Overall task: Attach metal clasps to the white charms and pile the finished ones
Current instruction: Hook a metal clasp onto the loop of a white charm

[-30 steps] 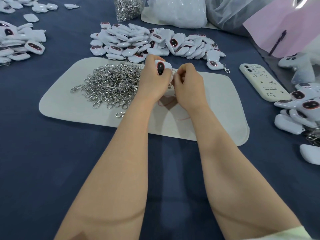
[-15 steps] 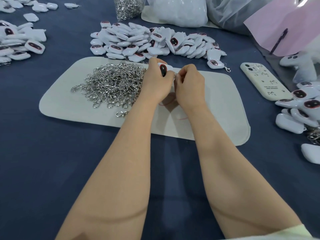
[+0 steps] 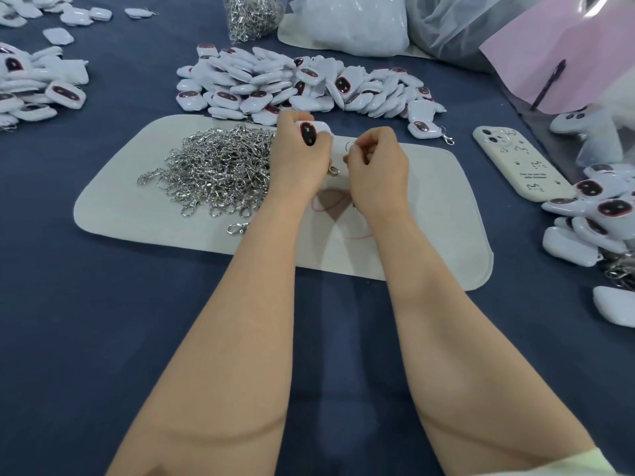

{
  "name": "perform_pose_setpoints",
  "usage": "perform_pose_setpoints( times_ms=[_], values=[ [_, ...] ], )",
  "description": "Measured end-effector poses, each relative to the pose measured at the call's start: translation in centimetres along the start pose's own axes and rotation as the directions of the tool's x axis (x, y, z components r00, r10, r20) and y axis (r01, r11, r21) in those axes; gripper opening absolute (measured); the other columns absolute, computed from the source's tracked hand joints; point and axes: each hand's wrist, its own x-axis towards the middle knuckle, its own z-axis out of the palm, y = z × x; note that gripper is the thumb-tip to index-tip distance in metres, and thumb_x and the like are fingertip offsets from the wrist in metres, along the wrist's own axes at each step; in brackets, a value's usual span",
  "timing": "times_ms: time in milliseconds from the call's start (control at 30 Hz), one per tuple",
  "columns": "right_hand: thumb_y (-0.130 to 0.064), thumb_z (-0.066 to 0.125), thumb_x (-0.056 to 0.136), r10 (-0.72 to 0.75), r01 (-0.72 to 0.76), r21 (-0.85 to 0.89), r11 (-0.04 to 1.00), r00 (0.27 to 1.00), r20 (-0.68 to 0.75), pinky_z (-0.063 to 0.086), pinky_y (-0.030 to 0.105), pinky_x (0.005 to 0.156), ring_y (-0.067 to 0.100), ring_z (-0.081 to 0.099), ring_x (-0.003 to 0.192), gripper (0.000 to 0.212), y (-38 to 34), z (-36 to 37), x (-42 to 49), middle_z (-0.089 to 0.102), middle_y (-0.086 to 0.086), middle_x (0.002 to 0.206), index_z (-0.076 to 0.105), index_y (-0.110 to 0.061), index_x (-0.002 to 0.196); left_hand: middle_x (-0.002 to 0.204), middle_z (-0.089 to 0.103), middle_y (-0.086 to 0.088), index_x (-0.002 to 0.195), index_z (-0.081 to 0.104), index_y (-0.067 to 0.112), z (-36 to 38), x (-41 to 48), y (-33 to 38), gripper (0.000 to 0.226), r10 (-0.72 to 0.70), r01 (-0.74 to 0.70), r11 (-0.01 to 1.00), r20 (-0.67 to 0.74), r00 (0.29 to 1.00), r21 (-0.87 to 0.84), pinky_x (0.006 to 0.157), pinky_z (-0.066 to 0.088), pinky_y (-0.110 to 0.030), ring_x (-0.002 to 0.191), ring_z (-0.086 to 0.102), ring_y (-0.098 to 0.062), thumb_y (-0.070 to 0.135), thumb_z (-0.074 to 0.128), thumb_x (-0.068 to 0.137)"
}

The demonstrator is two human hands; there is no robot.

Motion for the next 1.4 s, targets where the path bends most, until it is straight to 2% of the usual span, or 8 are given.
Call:
perform_pose_setpoints(
  times_ms=[100,167,233,300,500,667,833,1400],
  values=[
    [-0.005,0.047,0.092,0.044,-0.042,0.101,0.994,0.999,-0.017,0.048,0.038,0.087,0.024,0.064,0.094,0.008,0.1,0.0,0.2,0.058,-0.002,0.084,0.048,-0.013,0.094,0.089,0.05,0.005,0.116,0.047,0.024,-0.2,-0.4,0.3,0.036,0.033,-0.034,0.999,0.058,0.998,0.006,0.059,0.057,-0.026,0.05,0.065,-0.008,-0.001,0.043,0.091],
    [-0.003,0.048,0.091,0.046,-0.044,0.159,0.986,0.999,-0.012,0.05,0.033,0.085,0.021,0.065,0.09,0.011,0.1,0.0,0.3,0.055,-0.009,0.079,0.048,-0.014,0.093,0.087,0.054,0.001,0.113,0.059,0.016,-0.1,-0.4,0.2,0.03,0.094,-0.108,0.984,0.099,0.991,0.145,0.071,0.057,-0.031,0.064,0.067,-0.015,0.0,0.045,0.091],
    [-0.003,0.049,0.091,0.016,-0.016,0.139,0.99,1.0,0.0,0.048,0.02,0.078,0.016,0.062,0.086,0.012,0.1,0.0,0.4,0.054,-0.012,0.079,0.048,-0.015,0.093,0.078,0.053,0.007,0.102,0.065,0.012,0.1,-0.3,0.1,0.018,0.169,-0.206,0.926,0.143,0.975,0.315,0.077,0.045,-0.024,0.086,0.061,-0.023,0.008,0.052,0.09],
    [-0.003,0.049,0.091,-0.025,0.024,0.101,0.995,1.0,0.01,0.044,0.017,0.073,0.013,0.057,0.084,0.013,0.1,0.0,0.4,0.053,-0.015,0.081,0.049,-0.016,0.093,0.081,0.053,0.005,0.097,0.067,0.013,0.1,-0.2,0.0,0.013,0.198,-0.247,0.886,0.161,0.967,0.392,0.07,0.032,-0.017,0.094,0.056,-0.025,0.016,0.057,0.089],
    [-0.001,0.049,0.091,-0.09,0.087,0.083,0.993,0.995,0.033,0.049,0.032,0.081,0.018,0.059,0.088,0.012,-0.2,-0.2,0.2,0.058,-0.006,0.087,0.057,-0.007,0.098,0.101,0.061,-0.005,0.1,0.067,0.014,0.3,-0.1,-0.3,0.015,0.234,-0.266,0.845,0.127,0.964,0.464,0.071,0.029,-0.019,0.1,0.053,-0.022,0.02,0.056,0.091],
    [-0.006,0.052,0.092,-0.112,0.113,0.03,0.993,0.993,-0.029,0.047,0.029,0.081,0.012,0.055,0.084,0.012,-0.2,0.0,0.4,0.059,-0.004,0.089,0.058,-0.007,0.102,0.088,0.048,-0.002,0.095,0.062,0.011,0.4,-0.1,-0.3,0.011,0.241,-0.257,0.843,0.094,0.966,0.472,0.066,0.025,-0.018,0.081,0.042,-0.013,0.018,0.055,0.092],
    [-0.008,0.051,0.092,-0.05,0.051,0.068,0.996,0.998,-0.028,0.04,0.012,0.078,0.006,0.052,0.085,0.015,0.0,0.0,0.6,0.059,-0.007,0.092,0.061,-0.008,0.104,0.089,0.051,-0.003,0.096,0.062,0.011,0.5,-0.2,0.0,0.011,0.218,-0.216,0.886,0.044,0.975,0.41,0.068,0.028,-0.018,0.081,0.044,-0.015,0.017,0.053,0.093],
    [-0.001,0.056,0.087,-0.072,0.076,0.154,0.985,0.997,-0.028,0.041,0.006,0.067,-0.003,0.051,0.072,0.015,-0.1,0.1,0.4,0.052,-0.015,0.078,0.052,-0.016,0.089,0.098,0.057,-0.007,0.1,0.061,0.008,0.8,-0.3,0.0,0.013,0.219,-0.236,0.887,0.089,0.972,0.396,0.068,0.028,-0.017,0.083,0.045,-0.014,0.012,0.05,0.094]
  ],
)
